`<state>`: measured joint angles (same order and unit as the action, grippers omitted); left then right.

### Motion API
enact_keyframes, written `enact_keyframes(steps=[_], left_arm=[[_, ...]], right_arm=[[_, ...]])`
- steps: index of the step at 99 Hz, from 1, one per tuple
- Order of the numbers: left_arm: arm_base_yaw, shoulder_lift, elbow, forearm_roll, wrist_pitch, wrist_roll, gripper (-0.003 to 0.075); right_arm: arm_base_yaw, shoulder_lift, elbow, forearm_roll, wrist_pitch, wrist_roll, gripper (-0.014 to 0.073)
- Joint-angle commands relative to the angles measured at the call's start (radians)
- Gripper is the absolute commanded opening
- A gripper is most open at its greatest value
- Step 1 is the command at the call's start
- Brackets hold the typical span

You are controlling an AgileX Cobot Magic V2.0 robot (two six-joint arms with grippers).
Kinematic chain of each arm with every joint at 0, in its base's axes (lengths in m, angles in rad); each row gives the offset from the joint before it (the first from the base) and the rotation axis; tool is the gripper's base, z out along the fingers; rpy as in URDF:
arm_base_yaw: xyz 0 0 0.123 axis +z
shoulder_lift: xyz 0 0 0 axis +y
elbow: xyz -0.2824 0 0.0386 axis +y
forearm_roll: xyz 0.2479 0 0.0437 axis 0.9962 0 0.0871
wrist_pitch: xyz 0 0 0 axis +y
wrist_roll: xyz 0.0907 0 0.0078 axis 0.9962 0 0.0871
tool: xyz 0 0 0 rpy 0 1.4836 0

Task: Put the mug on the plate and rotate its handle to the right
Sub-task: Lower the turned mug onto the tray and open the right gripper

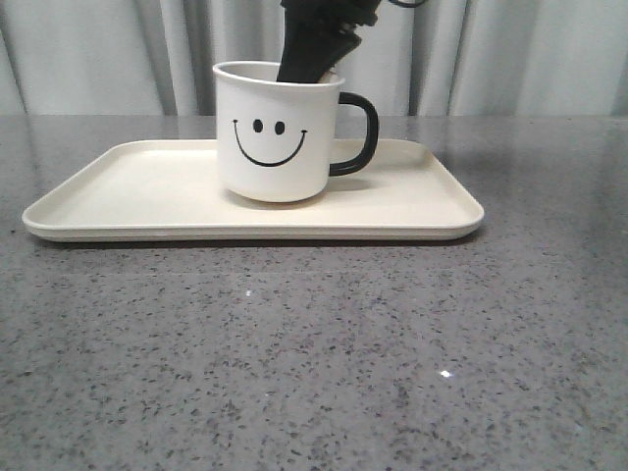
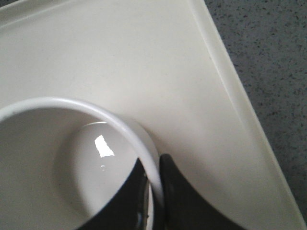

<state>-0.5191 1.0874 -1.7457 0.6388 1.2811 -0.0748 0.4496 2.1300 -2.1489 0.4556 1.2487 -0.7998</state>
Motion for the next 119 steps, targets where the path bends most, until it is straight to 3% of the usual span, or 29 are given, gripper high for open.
enact_keyframes(steps=[1,33,64,119], left_arm=[[-0.006,-0.012,-0.020,0.028,-0.019,-0.011,-0.0020],[-0.006,-0.012,-0.020,0.028,-0.019,-0.011,-0.0020],[-0.006,-0.012,-0.020,0.028,-0.019,-0.011,-0.0020],[-0.006,-0.012,-0.020,0.028,-0.019,-0.011,-0.0020]], right_arm=[[-0.002,-0.061,-0.025,0.031,0.087,-0.006,-0.0064],[-0.002,-0.061,-0.025,0.031,0.087,-0.006,-0.0060],[-0.002,-0.061,-0.025,0.031,0.087,-0.006,0.0080],[-0.002,-0.061,-0.025,0.031,0.087,-0.006,0.0082]])
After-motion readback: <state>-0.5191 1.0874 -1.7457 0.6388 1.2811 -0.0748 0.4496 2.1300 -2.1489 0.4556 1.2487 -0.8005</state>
